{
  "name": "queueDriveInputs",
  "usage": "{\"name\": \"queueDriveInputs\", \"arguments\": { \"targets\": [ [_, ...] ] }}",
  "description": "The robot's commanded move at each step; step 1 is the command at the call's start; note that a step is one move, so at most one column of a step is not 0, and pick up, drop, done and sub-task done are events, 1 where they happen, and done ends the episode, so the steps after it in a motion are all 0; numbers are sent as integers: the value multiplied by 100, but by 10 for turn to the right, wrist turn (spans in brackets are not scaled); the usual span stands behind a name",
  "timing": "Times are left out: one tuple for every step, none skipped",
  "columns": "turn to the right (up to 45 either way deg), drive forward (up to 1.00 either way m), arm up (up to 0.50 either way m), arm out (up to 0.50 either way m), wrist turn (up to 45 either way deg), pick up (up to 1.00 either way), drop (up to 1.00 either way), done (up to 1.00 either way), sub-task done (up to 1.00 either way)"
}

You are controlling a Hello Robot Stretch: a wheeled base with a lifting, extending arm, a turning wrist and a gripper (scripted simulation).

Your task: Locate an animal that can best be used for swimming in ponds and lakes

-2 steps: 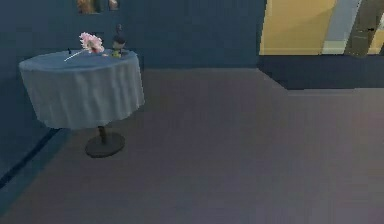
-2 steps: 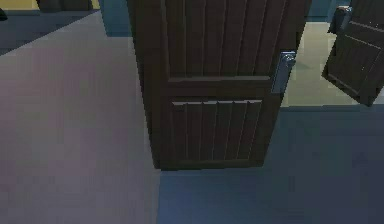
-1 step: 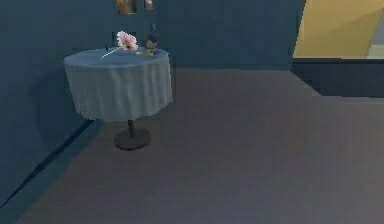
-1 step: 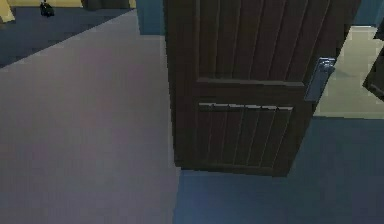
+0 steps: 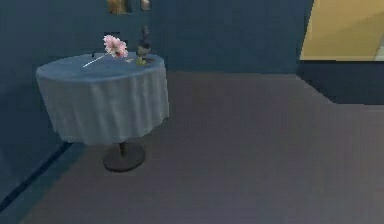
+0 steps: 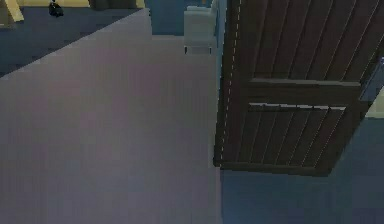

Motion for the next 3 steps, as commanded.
{"name": "queueDriveInputs", "arguments": {
  "targets": [
    [-150, 0, 0, 0, 0, 0, 0, 0, 0],
    [0, 90, 0, 0, 0, 0, 0, 0, 0],
    [0, 0, 0, 0, 0, 0, 0, 100, 0]
  ]
}}
